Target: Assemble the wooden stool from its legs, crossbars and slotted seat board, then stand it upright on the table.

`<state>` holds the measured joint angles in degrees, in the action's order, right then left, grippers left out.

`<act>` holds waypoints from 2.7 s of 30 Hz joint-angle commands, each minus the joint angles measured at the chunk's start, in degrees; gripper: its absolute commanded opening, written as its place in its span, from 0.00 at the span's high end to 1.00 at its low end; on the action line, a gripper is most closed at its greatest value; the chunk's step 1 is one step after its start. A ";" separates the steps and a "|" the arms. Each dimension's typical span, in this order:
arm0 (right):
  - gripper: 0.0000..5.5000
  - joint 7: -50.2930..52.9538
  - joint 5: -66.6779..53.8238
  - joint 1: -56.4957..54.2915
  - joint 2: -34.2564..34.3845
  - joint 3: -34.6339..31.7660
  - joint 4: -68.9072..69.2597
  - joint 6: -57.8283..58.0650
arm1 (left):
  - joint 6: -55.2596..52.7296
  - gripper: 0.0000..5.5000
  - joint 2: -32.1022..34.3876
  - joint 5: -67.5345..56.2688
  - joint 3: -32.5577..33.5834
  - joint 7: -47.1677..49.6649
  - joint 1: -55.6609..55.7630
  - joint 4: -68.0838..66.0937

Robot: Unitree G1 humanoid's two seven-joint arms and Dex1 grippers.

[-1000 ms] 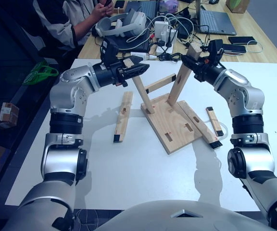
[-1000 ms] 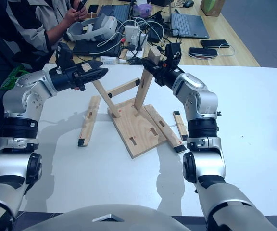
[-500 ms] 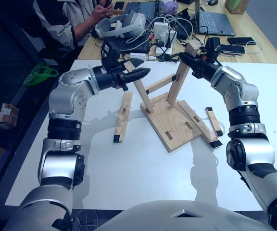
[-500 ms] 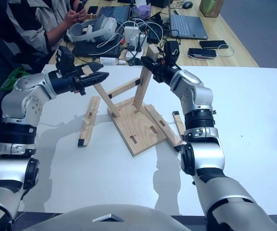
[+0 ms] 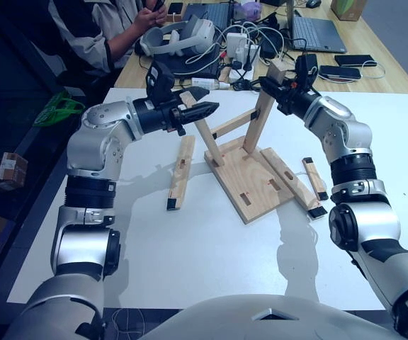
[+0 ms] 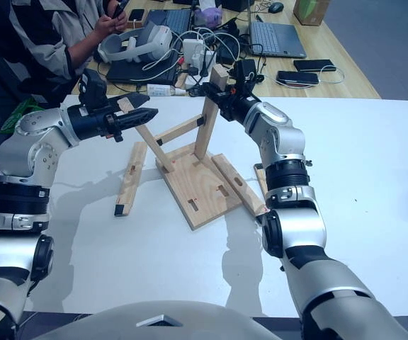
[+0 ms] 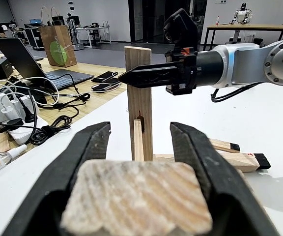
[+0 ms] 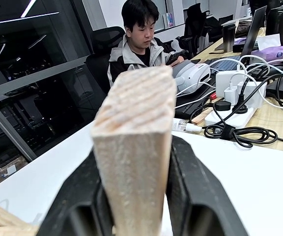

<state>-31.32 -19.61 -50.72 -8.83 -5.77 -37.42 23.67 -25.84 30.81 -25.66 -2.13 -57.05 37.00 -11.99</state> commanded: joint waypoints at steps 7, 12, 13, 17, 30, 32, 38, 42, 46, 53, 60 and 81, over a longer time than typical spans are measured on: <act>0.80 -1.15 2.84 2.07 2.66 4.66 3.09 0.16 | -1.58 0.63 -1.17 2.31 -3.74 -0.61 -2.02 -0.57; 0.80 -4.65 0.61 10.25 0.45 8.08 20.34 2.99 | -1.44 0.63 -1.54 2.41 -3.13 0.90 -2.56 -0.91; 0.80 -4.72 0.43 11.15 0.09 8.40 22.09 3.43 | -1.47 0.63 -1.53 2.41 -3.04 1.01 -2.73 -0.80; 0.80 -4.08 1.73 13.81 -1.61 9.75 26.88 3.80 | -1.38 0.63 -1.59 2.90 -3.25 1.04 -2.55 -1.03; 0.45 0.38 9.09 15.14 -4.02 14.44 20.11 8.22 | 0.11 0.63 -1.78 4.26 -3.98 2.01 -1.77 -2.53; 0.41 1.78 10.02 14.01 -3.53 14.30 17.98 9.15 | 0.31 0.63 -1.90 4.40 -4.26 2.19 -1.77 -2.56; 0.41 3.92 11.04 11.57 -2.54 14.01 12.73 12.89 | 1.14 0.63 -2.14 5.06 -5.37 2.85 -1.79 -2.86; 0.41 3.88 8.69 10.03 -2.94 10.82 7.27 19.87 | 1.56 0.63 -2.59 5.85 -5.24 5.26 -0.21 -4.93; 0.41 1.74 9.08 9.61 -4.78 12.24 4.21 23.32 | 1.12 0.63 -3.30 5.65 -4.33 7.06 1.05 -6.09; 0.41 2.40 5.73 9.61 -3.47 8.59 -0.27 29.15 | 1.15 0.63 -3.72 6.42 -3.97 8.36 1.48 -6.94; 0.41 3.85 2.90 7.07 -2.71 5.29 -6.36 31.25 | 1.06 0.63 -3.82 6.90 -3.98 9.06 1.77 -7.37; 0.41 -4.76 -3.45 12.40 -11.76 4.53 23.67 26.14 | 3.11 0.63 -2.35 7.50 -0.35 13.28 1.90 -7.43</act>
<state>-34.61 -24.66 -41.91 -19.22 -4.53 -13.62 48.83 -22.11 27.21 -22.24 -2.03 -45.74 40.03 -17.63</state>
